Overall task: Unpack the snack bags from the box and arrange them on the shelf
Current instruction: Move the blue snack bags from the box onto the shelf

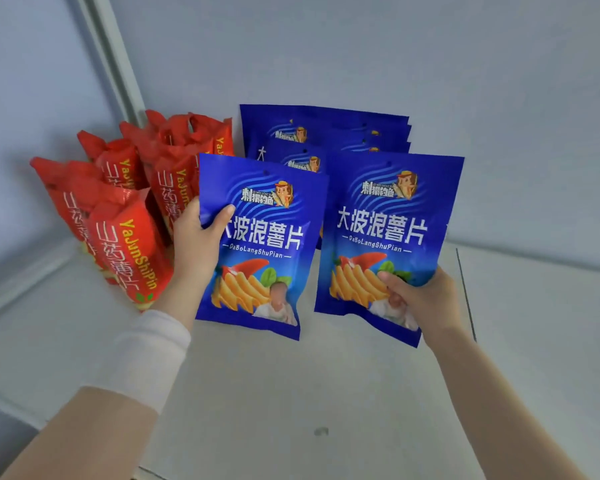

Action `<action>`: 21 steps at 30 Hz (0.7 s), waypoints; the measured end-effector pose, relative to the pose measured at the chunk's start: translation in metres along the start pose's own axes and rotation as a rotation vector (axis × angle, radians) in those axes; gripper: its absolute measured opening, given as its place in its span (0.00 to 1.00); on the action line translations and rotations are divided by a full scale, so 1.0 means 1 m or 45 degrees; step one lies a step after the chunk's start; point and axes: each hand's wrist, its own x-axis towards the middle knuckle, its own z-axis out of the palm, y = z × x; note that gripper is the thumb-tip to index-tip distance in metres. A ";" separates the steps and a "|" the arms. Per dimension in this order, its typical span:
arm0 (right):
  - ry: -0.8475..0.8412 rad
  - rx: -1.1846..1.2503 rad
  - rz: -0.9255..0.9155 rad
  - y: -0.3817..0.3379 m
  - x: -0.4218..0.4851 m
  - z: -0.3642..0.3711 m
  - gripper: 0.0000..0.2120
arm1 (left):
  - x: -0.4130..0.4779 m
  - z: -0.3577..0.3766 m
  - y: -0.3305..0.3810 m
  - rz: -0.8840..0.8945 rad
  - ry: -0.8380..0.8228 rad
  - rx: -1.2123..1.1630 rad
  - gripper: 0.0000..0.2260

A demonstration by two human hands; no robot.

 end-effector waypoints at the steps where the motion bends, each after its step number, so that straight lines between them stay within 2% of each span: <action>1: 0.004 -0.009 0.007 -0.002 0.012 0.012 0.19 | 0.013 0.006 -0.009 -0.010 -0.012 0.007 0.07; 7: 0.055 -0.087 0.071 0.009 0.073 0.056 0.17 | 0.067 0.047 -0.051 -0.008 -0.098 0.157 0.11; 12: 0.140 -0.176 0.050 0.013 0.102 0.065 0.17 | 0.089 0.072 -0.069 -0.049 -0.104 0.216 0.12; 17: 0.151 -0.302 0.049 0.023 0.118 0.066 0.17 | 0.104 0.094 -0.082 -0.086 -0.233 0.230 0.12; 21: 0.176 -0.381 0.072 0.032 0.129 0.067 0.19 | 0.112 0.099 -0.089 -0.094 -0.256 0.252 0.12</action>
